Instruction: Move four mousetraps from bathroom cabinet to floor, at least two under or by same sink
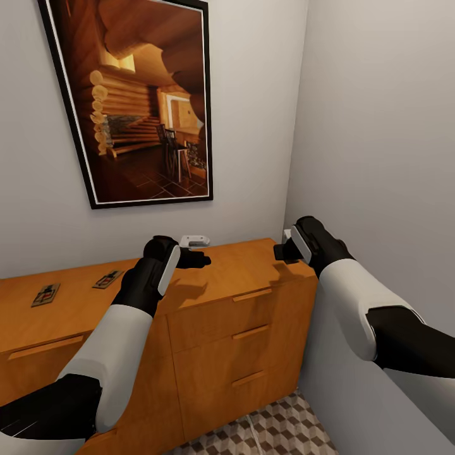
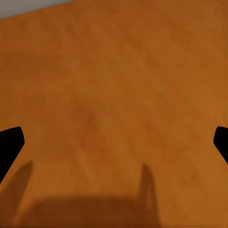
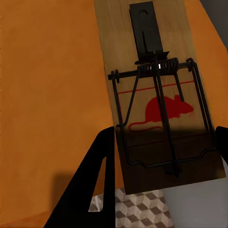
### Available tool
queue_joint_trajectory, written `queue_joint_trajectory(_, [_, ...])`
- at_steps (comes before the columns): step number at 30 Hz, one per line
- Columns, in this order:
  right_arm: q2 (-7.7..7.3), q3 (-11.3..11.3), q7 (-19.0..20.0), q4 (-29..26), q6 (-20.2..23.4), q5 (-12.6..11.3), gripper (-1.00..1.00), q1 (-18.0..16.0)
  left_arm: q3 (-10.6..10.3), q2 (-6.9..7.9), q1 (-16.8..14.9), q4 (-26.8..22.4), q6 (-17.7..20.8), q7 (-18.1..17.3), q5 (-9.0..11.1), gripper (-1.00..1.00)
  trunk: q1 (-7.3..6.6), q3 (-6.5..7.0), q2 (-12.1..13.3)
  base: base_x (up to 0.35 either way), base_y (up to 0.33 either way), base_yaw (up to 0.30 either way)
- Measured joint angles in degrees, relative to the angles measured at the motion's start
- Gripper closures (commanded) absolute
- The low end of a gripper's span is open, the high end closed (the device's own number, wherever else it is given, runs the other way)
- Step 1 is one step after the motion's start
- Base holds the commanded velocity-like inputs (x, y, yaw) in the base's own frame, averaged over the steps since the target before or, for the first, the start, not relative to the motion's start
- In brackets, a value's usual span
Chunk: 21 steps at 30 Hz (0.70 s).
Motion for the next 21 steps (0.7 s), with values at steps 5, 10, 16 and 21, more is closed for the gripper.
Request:
queue_joint_trajectory(5, [0.40,0.1,0.0,0.1,0.0,0.0,1.00,0.1,0.0,0.00,0.0,0.1,0.0,-0.1,0.1,-1.00,0.00,0.00,0.0,0.000,0.000,0.017])
queue_joint_trajectory(10, [0.50,0.1,0.0,0.1,0.0,-0.1,1.00,0.1,-0.1,-0.04,0.0,0.1,0.0,-0.1,0.0,-1.00,0.00,0.00,0.0,0.000,0.000,0.165])
queue_joint_trajectory(16, [0.60,0.1,0.0,0.1,0.0,0.0,1.00,0.1,-0.1,0.00,0.0,-0.1,0.0,0.0,0.0,-1.00,0.00,0.00,0.0,0.000,0.000,0.246])
queue_joint_trajectory(21, [0.62,0.1,0.0,-0.1,0.0,0.0,1.00,0.1,0.0,0.01,0.0,-0.1,0.0,0.0,0.0,-1.00,0.00,0.00,0.0,0.000,0.000,0.266])
